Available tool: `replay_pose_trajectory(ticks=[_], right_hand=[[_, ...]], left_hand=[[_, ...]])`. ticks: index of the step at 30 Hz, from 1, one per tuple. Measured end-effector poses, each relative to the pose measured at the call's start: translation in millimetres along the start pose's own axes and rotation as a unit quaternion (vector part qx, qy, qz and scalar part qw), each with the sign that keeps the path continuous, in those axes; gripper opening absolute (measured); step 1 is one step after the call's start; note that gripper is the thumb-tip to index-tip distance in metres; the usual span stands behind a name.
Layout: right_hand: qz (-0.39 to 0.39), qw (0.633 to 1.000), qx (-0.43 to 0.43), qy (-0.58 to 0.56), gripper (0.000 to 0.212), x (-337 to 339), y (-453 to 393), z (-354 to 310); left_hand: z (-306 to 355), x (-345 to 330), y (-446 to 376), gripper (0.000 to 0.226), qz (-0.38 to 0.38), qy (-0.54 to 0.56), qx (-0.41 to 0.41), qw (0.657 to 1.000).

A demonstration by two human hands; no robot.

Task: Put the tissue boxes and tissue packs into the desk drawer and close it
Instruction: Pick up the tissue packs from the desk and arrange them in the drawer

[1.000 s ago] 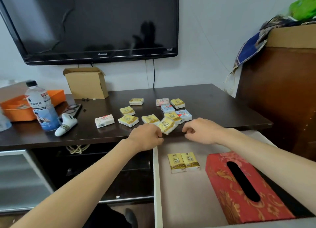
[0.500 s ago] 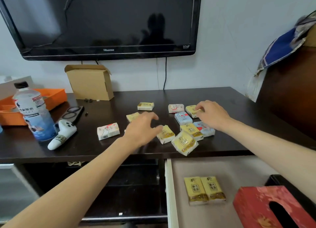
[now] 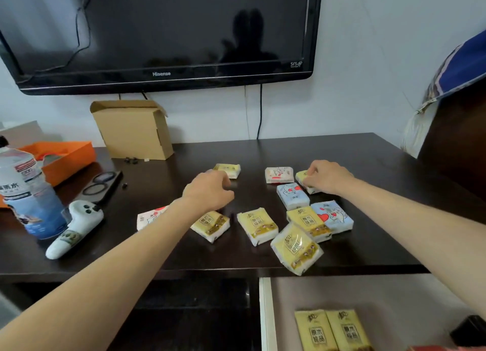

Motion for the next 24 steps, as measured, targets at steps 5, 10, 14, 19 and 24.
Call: replay_pose_trajectory(ticks=[5,10,14,19,24], right_hand=[[0.010,0.999,-0.002,0.043,0.052,-2.0,-1.6,1.1],[0.081,0.997,0.003,-0.001,0.073,6.8,9.8,5.8],[0.109,0.991,0.013,-0.080,0.063,25.2,30.4,10.0],[0.118,0.984,0.045,-0.128,0.045,47.5,75.0,10.8],[0.104,0.982,0.070,-0.138,0.038,49.8,141.9,15.8]], left_hand=[[-31.6,-8.2,-30.3,0.048,-0.048,-0.046,0.105,0.992],[-30.6,-1.3,-39.0,0.052,-0.003,-0.038,0.090,0.995],[-1.9,18.7,-28.2,0.053,0.073,-0.006,0.004,0.997],[55.1,30.5,22.1,0.048,0.091,0.055,-0.109,0.988],[98.0,14.3,99.9,0.049,0.033,0.089,-0.184,0.978]])
Point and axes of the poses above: each hand's wrist, its own y-axis away from the middle knuckle, its own x-axis out of the back of the hand, z = x × y, the point moved 2 cm from there along -y, towards the middle knuckle, and after that the axes turned 7 degrees about y, right-handed, at the moved point
